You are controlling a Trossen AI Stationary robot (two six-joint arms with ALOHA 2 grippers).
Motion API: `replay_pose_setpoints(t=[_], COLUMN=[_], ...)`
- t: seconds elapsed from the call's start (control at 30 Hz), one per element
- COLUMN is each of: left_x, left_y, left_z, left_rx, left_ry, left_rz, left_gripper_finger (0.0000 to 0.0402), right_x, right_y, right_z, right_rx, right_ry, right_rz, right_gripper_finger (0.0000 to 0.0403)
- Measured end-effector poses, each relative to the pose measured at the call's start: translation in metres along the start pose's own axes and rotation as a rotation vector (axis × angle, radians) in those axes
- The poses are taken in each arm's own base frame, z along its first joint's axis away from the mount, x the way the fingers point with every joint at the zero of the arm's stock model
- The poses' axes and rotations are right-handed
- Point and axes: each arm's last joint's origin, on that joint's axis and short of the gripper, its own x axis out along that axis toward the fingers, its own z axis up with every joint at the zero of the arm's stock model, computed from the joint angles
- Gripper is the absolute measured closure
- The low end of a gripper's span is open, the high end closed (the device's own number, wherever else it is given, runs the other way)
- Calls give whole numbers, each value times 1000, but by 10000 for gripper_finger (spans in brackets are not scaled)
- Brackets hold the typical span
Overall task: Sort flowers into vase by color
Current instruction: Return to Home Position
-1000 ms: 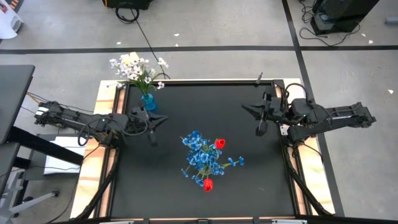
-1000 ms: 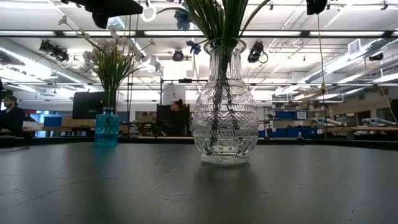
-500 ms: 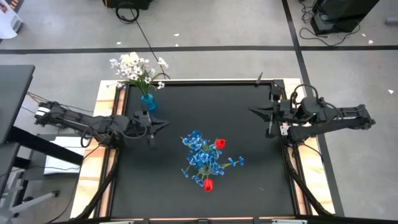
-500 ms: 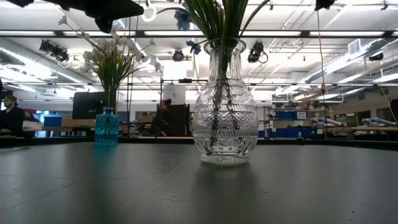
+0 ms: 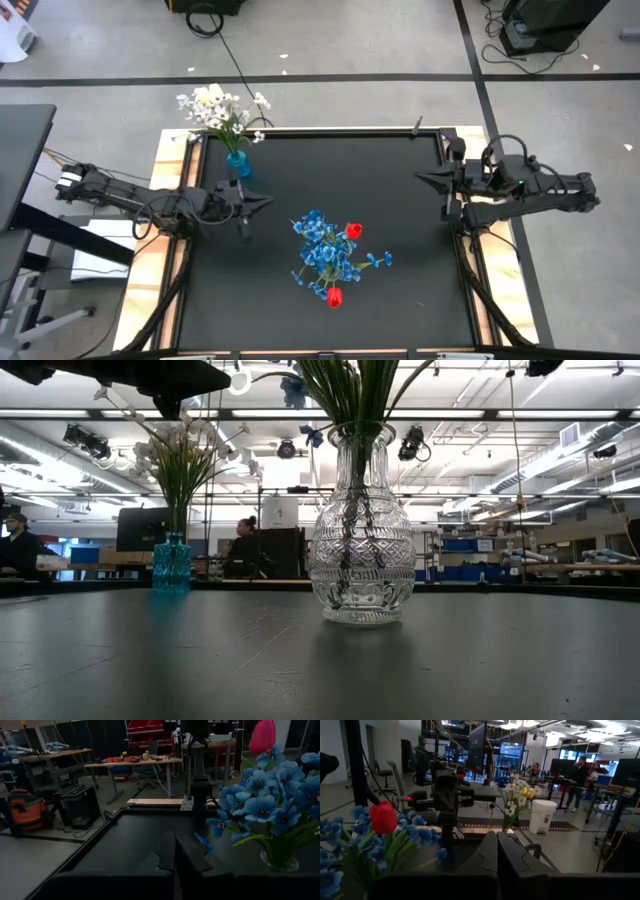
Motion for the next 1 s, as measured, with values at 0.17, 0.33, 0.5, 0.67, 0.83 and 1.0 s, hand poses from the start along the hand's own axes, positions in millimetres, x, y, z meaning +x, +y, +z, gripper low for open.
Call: replay_pose_setpoints(t=[0.17,0.33,0.5,0.67,0.83,1.0], left_x=[2,9,17,22,23,17], left_y=[-1,-1,-4,-7,-8,-4], left_z=[-3,-10,-14,-19,-19,-13], left_rx=[4,-28,-32,-30,-18,15], left_ry=[17,58,71,93,78,55], left_rz=[-1,14,20,20,20,19], left_gripper_finger=[385,396,398,398,399,399], right_x=[-13,-26,-32,-29,-22,-18], right_y=[-2,-4,-2,2,8,10], right_z=[1,-5,-30,-59,-79,-91], right_rx=[7,16,79,150,213,266], right_ry=[-19,-38,-31,-87,-143,-114], right_rz=[23,70,72,80,146,153], right_gripper_finger=[399,399,399,399,399,399])
